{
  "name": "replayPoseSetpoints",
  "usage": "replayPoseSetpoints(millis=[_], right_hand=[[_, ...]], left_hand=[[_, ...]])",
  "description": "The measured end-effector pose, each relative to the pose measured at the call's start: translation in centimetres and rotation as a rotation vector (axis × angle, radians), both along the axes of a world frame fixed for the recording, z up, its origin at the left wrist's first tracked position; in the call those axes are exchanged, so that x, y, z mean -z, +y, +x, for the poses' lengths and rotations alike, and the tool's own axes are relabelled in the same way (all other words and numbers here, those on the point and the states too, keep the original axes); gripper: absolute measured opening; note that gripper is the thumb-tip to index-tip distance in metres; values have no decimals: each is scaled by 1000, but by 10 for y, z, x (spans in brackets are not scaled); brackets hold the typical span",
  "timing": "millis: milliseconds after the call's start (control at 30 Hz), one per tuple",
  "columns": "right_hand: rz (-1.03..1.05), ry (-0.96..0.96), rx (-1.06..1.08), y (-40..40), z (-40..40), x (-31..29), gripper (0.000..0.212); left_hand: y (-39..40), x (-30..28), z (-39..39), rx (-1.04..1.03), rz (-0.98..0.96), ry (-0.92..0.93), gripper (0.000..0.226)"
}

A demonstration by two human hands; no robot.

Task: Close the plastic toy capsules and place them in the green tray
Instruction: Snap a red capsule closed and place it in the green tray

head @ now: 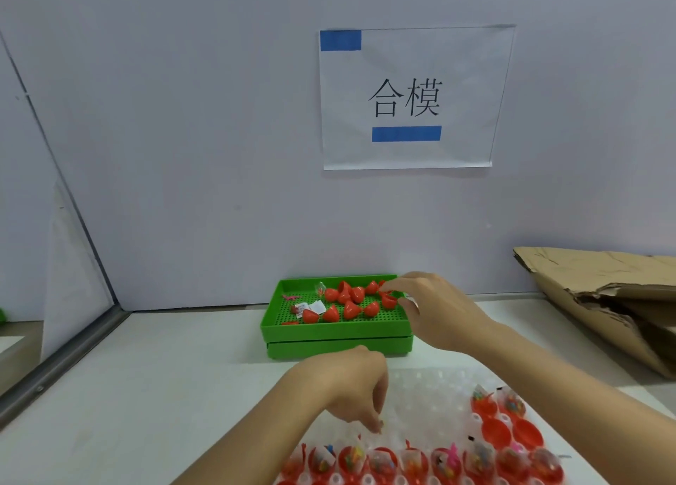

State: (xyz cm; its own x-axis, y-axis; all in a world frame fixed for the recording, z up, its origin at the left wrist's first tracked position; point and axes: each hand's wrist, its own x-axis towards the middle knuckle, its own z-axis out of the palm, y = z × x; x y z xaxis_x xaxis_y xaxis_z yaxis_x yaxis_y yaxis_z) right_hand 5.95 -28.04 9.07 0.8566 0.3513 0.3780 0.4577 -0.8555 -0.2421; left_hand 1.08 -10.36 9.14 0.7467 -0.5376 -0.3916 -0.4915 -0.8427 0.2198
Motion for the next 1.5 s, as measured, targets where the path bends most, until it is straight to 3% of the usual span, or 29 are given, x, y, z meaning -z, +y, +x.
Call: replayPoseSetpoints(millis=[167, 300, 400, 500, 600, 733, 900, 1167, 1500], right_hand=[[60, 50, 54, -20, 1, 6, 39], [66, 121, 126, -35, -4, 7, 44], [14, 137, 221, -47, -10, 5, 46], [6, 199, 272, -61, -17, 5, 44], [9, 333, 264, -72, -27, 2, 42], [-23, 543, 204, -81, -45, -4, 40], [60, 594, 138, -84, -62, -6, 22], [-42, 669, 100, -78, -64, -9, 26], [-253, 766, 105, -63, -65, 2, 51]], left_hand=[[16, -20, 14, -138, -329, 19, 17], [23, -37, 39, -574, -728, -163, 19], [24, -35, 50, -790, -737, -182, 53], [25, -27, 45, -782, -621, -317, 52], [21, -26, 27, -735, -639, -429, 40], [11, -29, -2, -719, -783, -455, 24], [-2, -37, -38, -658, -988, -405, 17], [2, -40, -51, -616, -1021, -397, 15], [13, -35, -46, -574, -962, -371, 15]])
